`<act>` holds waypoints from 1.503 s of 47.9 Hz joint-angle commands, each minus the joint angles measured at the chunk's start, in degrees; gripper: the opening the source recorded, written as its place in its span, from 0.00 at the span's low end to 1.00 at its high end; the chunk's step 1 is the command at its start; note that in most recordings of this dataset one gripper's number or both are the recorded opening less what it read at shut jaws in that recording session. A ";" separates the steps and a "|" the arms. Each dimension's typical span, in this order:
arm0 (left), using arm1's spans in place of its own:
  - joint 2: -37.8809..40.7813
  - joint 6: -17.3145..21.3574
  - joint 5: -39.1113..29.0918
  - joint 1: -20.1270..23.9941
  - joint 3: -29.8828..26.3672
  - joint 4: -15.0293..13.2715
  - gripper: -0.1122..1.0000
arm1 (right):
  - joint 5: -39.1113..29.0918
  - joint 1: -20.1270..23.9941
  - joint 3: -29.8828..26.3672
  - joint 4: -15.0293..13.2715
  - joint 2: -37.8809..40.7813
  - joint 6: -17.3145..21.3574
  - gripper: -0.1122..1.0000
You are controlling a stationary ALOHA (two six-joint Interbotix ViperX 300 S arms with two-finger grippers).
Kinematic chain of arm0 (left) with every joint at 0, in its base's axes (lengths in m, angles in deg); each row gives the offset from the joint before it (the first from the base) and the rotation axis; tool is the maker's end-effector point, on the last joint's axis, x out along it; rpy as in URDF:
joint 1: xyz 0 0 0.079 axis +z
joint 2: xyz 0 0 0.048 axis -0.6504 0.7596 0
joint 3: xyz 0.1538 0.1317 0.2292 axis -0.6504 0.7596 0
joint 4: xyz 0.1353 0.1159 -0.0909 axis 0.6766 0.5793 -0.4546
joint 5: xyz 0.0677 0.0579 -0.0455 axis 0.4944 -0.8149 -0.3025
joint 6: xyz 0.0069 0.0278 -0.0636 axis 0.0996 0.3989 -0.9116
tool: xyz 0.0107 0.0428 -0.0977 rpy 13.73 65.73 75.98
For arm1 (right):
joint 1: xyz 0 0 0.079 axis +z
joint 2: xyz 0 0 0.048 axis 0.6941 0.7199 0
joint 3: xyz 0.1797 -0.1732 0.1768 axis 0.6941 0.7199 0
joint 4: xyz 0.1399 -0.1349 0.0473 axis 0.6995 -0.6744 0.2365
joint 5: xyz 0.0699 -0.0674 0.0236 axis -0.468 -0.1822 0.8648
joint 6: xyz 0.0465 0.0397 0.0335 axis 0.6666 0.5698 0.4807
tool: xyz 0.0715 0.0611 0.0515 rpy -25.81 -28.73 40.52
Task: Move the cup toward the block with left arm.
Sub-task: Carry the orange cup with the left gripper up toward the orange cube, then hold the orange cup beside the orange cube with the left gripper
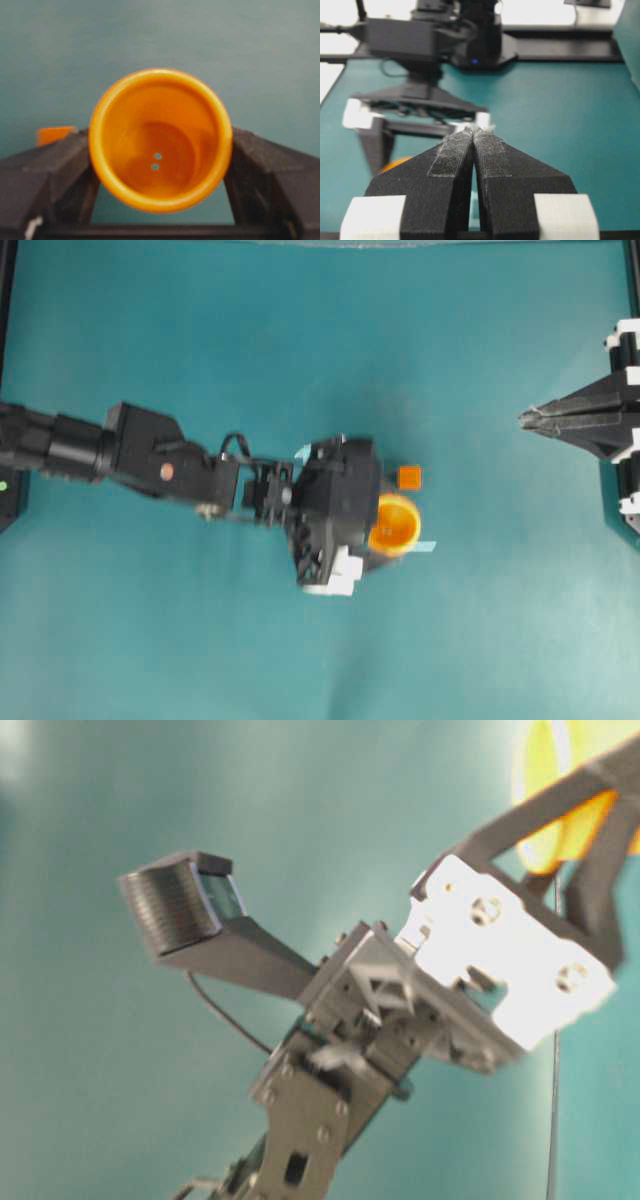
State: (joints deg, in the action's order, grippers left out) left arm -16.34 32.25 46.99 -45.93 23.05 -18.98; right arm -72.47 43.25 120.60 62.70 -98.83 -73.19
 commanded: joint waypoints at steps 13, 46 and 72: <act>-1.67 0.00 0.79 3.78 -2.90 0.09 0.71 | -0.09 -0.09 -1.49 0.00 0.26 -0.26 0.10; 2.29 0.18 -5.89 7.47 -10.28 0.18 0.71 | -0.26 0.00 -1.67 0.00 -0.18 -0.18 0.10; 3.52 0.26 -7.38 8.09 -11.60 0.26 0.71 | 0.00 0.00 -1.67 0.00 -0.18 -0.18 0.10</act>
State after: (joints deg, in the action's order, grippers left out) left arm -12.04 32.34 39.35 -37.76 13.12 -18.89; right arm -72.91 43.25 120.60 62.70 -98.92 -73.28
